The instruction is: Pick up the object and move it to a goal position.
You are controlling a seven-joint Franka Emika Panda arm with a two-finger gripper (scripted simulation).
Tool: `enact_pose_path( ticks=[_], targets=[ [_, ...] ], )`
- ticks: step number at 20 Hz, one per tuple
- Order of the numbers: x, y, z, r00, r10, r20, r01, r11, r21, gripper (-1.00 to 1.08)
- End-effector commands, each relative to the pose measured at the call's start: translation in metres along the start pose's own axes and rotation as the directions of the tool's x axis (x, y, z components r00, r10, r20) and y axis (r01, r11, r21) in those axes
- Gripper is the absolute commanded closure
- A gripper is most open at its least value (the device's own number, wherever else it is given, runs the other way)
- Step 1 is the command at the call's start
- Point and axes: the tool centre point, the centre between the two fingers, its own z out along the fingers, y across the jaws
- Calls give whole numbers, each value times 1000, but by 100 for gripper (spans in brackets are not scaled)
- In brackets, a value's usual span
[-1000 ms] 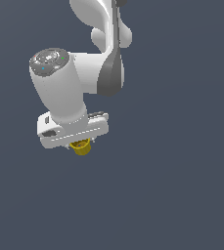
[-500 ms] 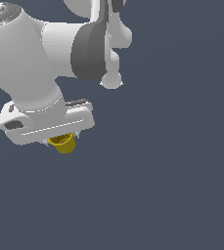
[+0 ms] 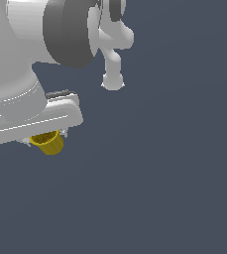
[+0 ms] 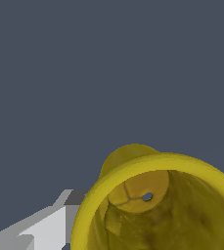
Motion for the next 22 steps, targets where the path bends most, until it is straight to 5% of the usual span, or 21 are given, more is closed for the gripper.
enact_pose_path(
  ticks=[1, 22],
  targets=[
    [2, 5, -9, 1000, 0, -1, 0, 1000, -1, 108],
    [7, 21, -30, 1000, 0, -1, 0, 1000, -1, 108]
  ],
)
